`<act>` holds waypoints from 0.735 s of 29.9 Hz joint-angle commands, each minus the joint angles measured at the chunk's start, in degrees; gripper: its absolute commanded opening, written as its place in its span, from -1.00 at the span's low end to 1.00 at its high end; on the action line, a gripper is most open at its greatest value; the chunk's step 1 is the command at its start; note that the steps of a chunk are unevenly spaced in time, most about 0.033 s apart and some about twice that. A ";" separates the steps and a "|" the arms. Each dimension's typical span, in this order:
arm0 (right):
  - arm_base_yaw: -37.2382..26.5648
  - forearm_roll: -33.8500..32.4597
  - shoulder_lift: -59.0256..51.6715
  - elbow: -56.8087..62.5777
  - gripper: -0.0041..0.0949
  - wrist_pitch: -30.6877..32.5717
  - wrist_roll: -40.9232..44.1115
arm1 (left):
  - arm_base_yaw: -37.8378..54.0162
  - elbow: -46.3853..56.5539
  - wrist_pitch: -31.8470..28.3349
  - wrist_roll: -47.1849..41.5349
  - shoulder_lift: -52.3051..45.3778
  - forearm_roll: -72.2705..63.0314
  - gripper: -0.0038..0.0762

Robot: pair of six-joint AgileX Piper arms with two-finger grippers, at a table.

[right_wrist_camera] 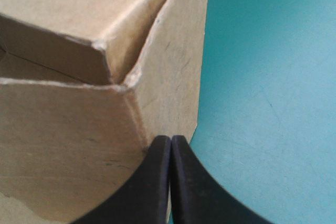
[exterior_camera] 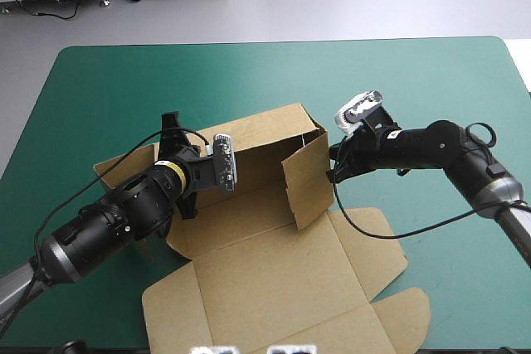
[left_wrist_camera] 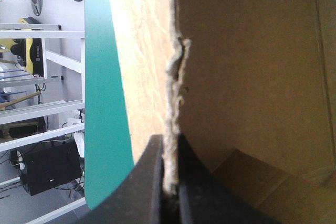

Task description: Fold the box

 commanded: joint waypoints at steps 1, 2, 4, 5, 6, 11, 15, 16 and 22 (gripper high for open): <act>-0.11 1.20 -2.18 -1.56 -0.79 0.53 -2.34 | -0.20 -0.99 0.39 -1.19 -0.89 -0.81 -0.92; -0.11 1.12 -2.18 -1.67 -0.73 0.93 -2.34 | -0.20 -0.99 0.39 -1.19 -0.89 -0.81 -0.92; -0.11 0.80 -2.18 -1.67 -0.52 1.66 -2.21 | -0.20 -0.99 0.39 -1.19 -0.89 -0.81 -0.92; -0.11 0.56 -2.18 -1.67 -0.39 2.02 -2.22 | -0.20 -0.99 0.39 -1.19 -0.89 -0.81 -0.92; -0.11 0.27 -2.18 -1.67 -0.29 2.32 -1.87 | -0.20 -0.99 0.39 -1.19 -0.89 -0.81 -0.92; -0.11 -0.37 -2.18 -1.67 0.12 3.35 -1.76 | -0.20 -0.99 0.25 -1.19 -0.80 -0.81 -0.92; -0.11 -0.05 -2.18 -1.67 0.12 2.23 -3.34 | -0.20 -0.99 0.25 -1.19 -0.80 -0.81 -0.92; -0.11 0.46 -1.97 -1.67 0.12 1.74 -4.47 | -0.20 -0.99 0.25 -1.19 -0.80 -0.81 -0.92; -0.11 7.45 -0.87 -1.67 0.12 2.17 -9.56 | -0.20 -0.99 0.25 -1.19 -0.67 -0.81 -0.92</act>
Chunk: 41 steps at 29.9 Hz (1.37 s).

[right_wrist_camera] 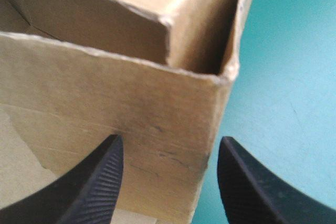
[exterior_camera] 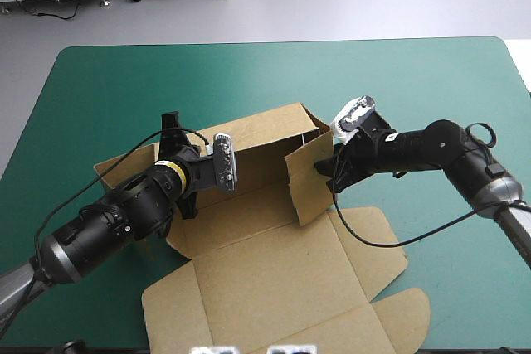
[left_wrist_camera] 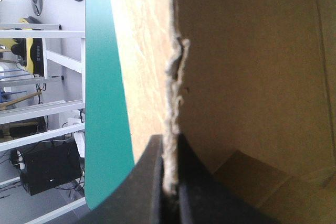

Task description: Fold the box

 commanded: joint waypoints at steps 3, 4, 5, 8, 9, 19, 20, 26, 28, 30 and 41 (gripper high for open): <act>-0.11 4.56 -0.44 -1.67 0.12 -1.65 -2.35 | -0.20 -0.99 0.55 -0.94 -0.46 -0.93 -0.92; -0.03 4.56 -0.30 -1.67 0.12 -1.51 -2.35 | -0.20 -0.99 0.55 -0.94 -0.46 -0.93 -0.92; 0.05 4.56 -0.30 -1.67 0.11 -1.51 -2.04 | -0.20 -0.99 0.68 -1.06 -0.23 -0.93 -0.92; 1.40 3.35 -0.30 -1.67 0.11 -2.65 -1.61 | -0.20 -0.99 0.68 -1.17 0.03 -0.93 -0.92; 2.03 2.41 -0.30 -1.67 0.11 -3.32 -0.82 | -0.20 -0.99 0.68 -1.17 0.14 -0.81 -0.92; 11.43 -13.83 -0.30 -1.67 -0.03 -12.41 16.36 | -0.20 -0.99 0.91 -3.66 0.25 1.91 -0.92; 11.90 -13.97 -0.30 -1.67 -0.03 -13.35 16.94 | -0.20 -0.99 0.91 -4.26 0.25 2.38 -0.92; 14.19 -20.51 -0.21 -1.67 -0.03 -16.19 23.49 | -0.20 -0.99 0.93 -7.29 0.25 3.17 -0.92; 15.44 -25.59 -0.21 -1.67 -0.03 -17.91 27.28 | -0.20 -0.99 0.93 -8.22 0.25 4.28 -0.92; 16.45 -29.67 -0.21 -1.67 -0.03 -19.91 30.50 | -0.20 -0.99 0.93 -10.04 0.25 5.49 -0.92; 17.59 -31.32 3.54 -1.67 -0.04 -26.94 33.51 | -0.20 -0.99 1.42 -10.10 0.25 5.51 -0.92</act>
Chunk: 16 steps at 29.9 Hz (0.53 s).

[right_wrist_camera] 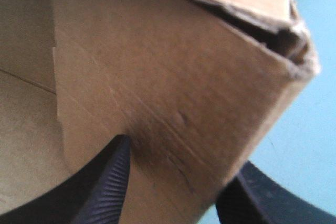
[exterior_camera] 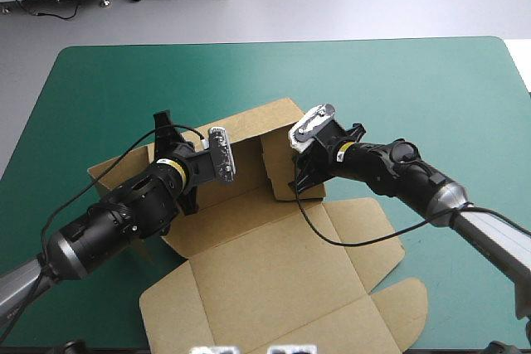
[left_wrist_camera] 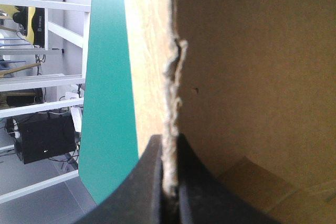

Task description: Fold the box

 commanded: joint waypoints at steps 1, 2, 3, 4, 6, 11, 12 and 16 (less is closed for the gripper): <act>0.43 0.01 -0.45 -1.74 -0.04 -6.30 1.17 | -0.20 -1.10 -0.29 -1.22 -0.92 0.50 -0.92; 0.55 0.01 0.06 -1.74 -0.04 -6.78 1.16 | -0.20 -1.10 -0.29 -1.22 -0.92 0.50 -0.92; 0.74 0.01 0.40 -1.74 -0.05 -7.21 1.16 | -0.20 -1.10 -0.29 -1.22 -0.92 0.50 -0.92; 0.84 0.01 0.69 -1.74 -0.07 -7.48 1.16 | -0.20 -1.10 -0.29 -1.22 -0.92 0.50 -0.92; 0.89 0.13 1.40 -1.74 -0.21 -8.00 1.16 | -0.20 -1.10 -0.29 -1.22 -0.92 0.63 -0.92; 0.89 0.27 2.38 -1.74 -0.75 -8.27 1.57 | -0.20 -1.10 -0.20 -1.22 -0.92 0.72 -0.92; 0.89 0.27 2.38 -1.74 -0.85 -8.27 1.57 | -0.20 -1.10 -0.20 -1.22 -0.92 0.72 -0.92; 0.89 0.66 2.38 -1.74 -0.95 -8.17 1.57 | -0.20 -1.10 -0.31 -1.22 -0.92 0.72 -0.92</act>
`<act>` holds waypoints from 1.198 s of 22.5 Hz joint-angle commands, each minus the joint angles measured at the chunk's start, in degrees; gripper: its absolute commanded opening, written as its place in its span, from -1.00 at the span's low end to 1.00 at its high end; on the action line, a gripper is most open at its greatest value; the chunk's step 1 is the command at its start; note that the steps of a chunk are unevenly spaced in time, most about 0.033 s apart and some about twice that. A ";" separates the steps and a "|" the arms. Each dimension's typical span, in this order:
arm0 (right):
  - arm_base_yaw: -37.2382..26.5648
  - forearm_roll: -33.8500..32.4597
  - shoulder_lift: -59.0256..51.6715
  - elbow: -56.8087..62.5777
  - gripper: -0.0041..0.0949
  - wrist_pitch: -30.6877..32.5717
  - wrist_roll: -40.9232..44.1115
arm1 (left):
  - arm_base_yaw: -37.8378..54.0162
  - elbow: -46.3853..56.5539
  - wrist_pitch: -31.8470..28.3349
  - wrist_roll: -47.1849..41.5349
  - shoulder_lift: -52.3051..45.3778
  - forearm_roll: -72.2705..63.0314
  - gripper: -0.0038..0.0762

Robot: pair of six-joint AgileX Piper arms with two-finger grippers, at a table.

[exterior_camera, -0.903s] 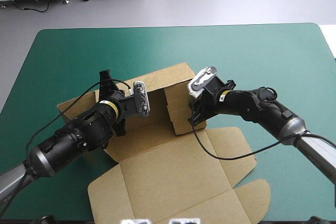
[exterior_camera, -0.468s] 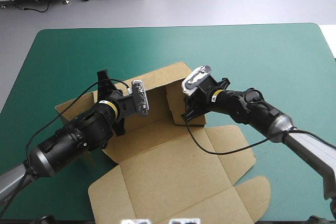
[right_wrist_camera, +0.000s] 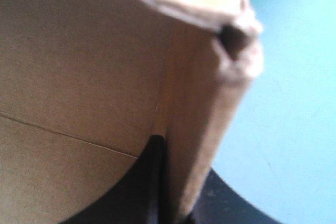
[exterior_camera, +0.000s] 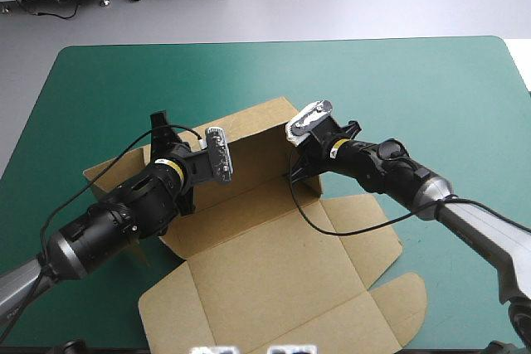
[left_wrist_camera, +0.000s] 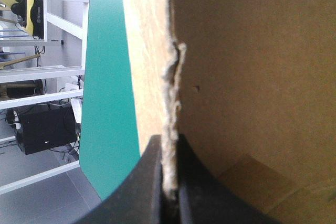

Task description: Fold the box

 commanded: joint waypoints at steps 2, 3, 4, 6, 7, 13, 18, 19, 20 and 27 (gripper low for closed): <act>0.53 0.84 -1.72 -1.68 -0.95 -1.64 -0.82 | -0.20 -1.15 -1.88 -0.98 -0.98 0.02 -0.92; 0.53 0.84 -1.72 -1.68 -0.95 -1.64 -0.82 | -0.20 -1.15 -1.88 -0.98 -0.98 0.02 -0.92; 0.53 0.93 -1.72 -1.68 -0.95 -1.64 -0.82 | -0.20 -1.15 -1.78 -0.98 -0.98 0.02 -0.92; 0.53 2.28 -1.72 -1.68 -0.95 -1.64 -0.82 | -0.20 -1.15 -1.23 -0.86 -0.98 -0.15 -0.89; 0.53 2.42 -1.72 -1.68 -0.95 -1.64 -0.82 | -0.20 -1.15 -1.25 -0.86 -1.08 -0.68 -0.86; 0.53 2.63 -1.72 -1.68 -0.95 -1.64 0.76 | -6.07 -1.24 2.83 -1.46 -2.87 -0.40 0.14; 0.53 2.41 -0.83 -1.68 -0.95 -1.74 1.90 | -11.73 -5.60 10.74 -4.38 -3.94 1.02 0.16; 0.53 2.41 -0.59 -1.68 -0.95 -1.74 2.19 | -13.64 -7.48 13.77 -5.27 -3.94 1.02 0.17; 0.53 2.41 -0.60 -1.68 -0.95 -1.74 2.52 | -15.63 -8.89 16.87 -5.56 -3.94 0.90 0.16; 0.42 2.14 -0.60 -2.32 -0.95 1.61 4.08 | -27.51 -20.89 24.65 -11.06 -4.37 -6.67 -0.38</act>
